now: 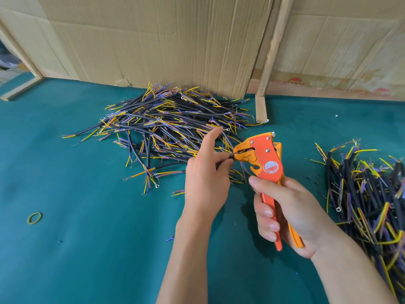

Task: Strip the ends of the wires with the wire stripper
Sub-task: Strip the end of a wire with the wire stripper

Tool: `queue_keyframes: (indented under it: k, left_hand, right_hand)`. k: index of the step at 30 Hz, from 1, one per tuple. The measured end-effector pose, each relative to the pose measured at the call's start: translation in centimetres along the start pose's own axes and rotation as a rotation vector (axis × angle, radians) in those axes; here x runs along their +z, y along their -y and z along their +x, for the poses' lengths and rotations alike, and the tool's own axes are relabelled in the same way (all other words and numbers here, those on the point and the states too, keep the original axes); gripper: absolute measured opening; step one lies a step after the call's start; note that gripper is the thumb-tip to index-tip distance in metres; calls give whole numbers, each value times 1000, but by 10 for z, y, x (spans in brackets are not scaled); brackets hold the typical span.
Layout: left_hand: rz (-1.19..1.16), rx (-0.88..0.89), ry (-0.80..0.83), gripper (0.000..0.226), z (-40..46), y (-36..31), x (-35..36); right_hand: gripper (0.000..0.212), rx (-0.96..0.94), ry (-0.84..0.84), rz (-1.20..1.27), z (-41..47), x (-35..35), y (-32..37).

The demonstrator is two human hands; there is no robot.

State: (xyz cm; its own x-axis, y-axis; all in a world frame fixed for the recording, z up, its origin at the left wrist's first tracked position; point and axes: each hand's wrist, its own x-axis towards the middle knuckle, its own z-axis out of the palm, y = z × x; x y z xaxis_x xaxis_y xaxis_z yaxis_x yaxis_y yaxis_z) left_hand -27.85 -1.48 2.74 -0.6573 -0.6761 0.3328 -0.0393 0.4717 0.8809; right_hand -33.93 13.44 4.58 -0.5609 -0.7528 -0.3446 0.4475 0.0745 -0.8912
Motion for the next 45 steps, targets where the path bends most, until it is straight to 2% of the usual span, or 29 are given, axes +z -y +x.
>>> queue_keyframes:
  k: [6, 10, 13, 19, 29, 35, 45]
  left_hand:
    - [-10, 11, -32, 52, 0, -1, 0]
    - [14, -2, -52, 48, 1, 2, -2]
    - [20, 7, -52, 48, 2, 5, 0]
    - [35, 40, -33, 46, 2, 8, 2]
    - [43, 50, -44, 43, 3, 8, 1]
    - [38, 58, -50, 43, 2, 8, 1]
    - [52, 67, -60, 42, 3, 7, 1]
  right_hand:
    - [27, 13, 77, 58, -2, 1, 1]
    - [37, 41, 142, 87, -3, 0, 2]
    - [35, 39, 132, 89, -3, -3, 3]
    - [17, 55, 168, 68, -2, -4, 2]
    - [21, 34, 115, 47, -3, 0, 3]
    - [16, 27, 128, 50, -3, 0, 3]
    - [26, 29, 138, 16, -1, -1, 2]
